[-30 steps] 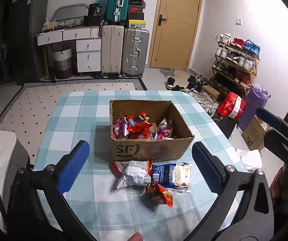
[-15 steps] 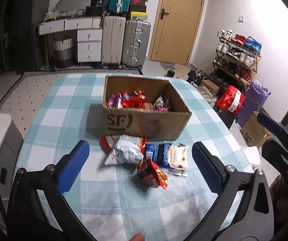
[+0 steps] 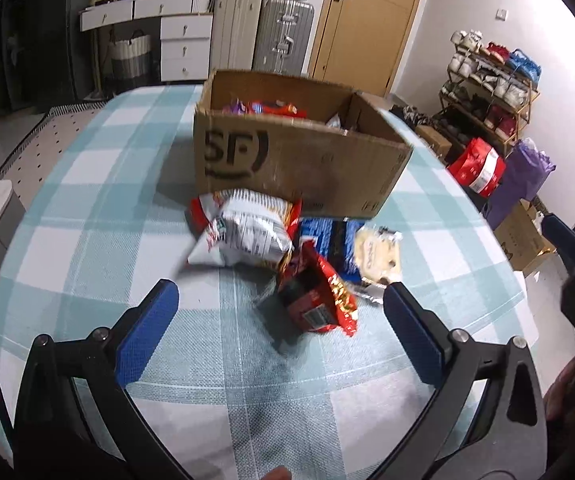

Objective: Organize snacks
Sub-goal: 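Move both tools back toward the remaining snacks beside the box, then grasp the red candy bag with left gripper while right grasps blue biscuit pack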

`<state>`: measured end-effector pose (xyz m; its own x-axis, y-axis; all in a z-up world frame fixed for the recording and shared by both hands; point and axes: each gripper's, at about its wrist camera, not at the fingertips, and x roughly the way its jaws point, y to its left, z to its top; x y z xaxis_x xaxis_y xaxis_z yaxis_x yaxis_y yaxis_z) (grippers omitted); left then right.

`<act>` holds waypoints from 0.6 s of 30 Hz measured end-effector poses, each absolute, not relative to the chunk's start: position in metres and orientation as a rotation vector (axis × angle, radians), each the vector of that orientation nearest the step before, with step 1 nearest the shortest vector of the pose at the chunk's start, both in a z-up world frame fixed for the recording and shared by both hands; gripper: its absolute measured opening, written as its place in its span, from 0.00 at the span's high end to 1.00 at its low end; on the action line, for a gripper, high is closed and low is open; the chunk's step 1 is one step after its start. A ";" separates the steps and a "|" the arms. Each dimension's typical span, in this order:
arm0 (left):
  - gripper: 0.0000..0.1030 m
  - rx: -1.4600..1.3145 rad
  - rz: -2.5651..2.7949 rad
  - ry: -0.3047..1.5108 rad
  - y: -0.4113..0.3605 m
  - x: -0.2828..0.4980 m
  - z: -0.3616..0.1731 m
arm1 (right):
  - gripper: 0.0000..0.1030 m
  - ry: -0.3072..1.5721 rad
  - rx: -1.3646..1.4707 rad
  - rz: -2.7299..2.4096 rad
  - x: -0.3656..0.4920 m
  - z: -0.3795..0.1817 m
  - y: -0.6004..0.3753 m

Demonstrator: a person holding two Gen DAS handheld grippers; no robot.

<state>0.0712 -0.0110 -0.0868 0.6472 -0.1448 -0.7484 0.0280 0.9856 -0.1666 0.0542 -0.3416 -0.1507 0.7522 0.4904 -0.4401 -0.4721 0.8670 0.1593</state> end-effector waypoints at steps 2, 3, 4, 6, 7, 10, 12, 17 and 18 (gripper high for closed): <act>0.01 -0.155 -0.100 0.880 -0.011 0.078 -0.097 | 0.01 0.504 0.037 0.522 0.056 -0.157 -0.341; 0.01 -0.156 -0.097 0.887 -0.011 0.080 -0.100 | 0.01 0.512 0.034 0.519 0.056 -0.161 -0.340; 0.01 -0.158 -0.091 0.896 -0.012 0.084 -0.106 | 0.01 0.518 0.032 0.517 0.057 -0.165 -0.340; 0.01 -0.161 -0.092 0.904 -0.014 0.087 -0.110 | 0.01 0.533 0.032 0.514 0.059 -0.173 -0.339; 0.01 -0.161 -0.090 0.911 -0.015 0.090 -0.113 | 0.01 0.538 0.035 0.513 0.060 -0.175 -0.340; 0.01 -0.158 -0.091 0.928 -0.018 0.101 -0.123 | 0.01 0.553 0.040 0.506 0.062 -0.183 -0.343; 0.01 -0.152 -0.096 0.938 -0.020 0.105 -0.127 | 0.01 0.561 0.044 0.502 0.063 -0.186 -0.345; 0.12 -0.183 -0.124 0.947 -0.021 0.121 -0.138 | 0.01 0.583 0.051 0.490 0.067 -0.195 -0.348; 0.19 -0.186 -0.128 0.948 -0.021 0.124 -0.140 | 0.01 0.587 0.054 0.490 0.069 -0.197 -0.349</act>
